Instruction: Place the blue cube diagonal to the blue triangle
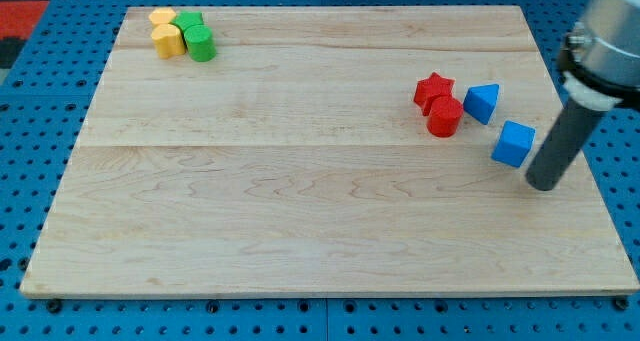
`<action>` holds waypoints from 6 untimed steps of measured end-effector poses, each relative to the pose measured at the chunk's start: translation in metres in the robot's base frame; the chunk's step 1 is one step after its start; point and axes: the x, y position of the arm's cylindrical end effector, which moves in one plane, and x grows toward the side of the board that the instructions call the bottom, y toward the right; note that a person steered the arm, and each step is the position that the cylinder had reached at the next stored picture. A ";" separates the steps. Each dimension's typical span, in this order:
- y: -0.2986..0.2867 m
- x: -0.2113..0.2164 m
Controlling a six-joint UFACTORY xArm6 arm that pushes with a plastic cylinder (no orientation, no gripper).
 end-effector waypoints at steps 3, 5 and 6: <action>-0.046 -0.036; -0.150 -0.006; -0.282 -0.038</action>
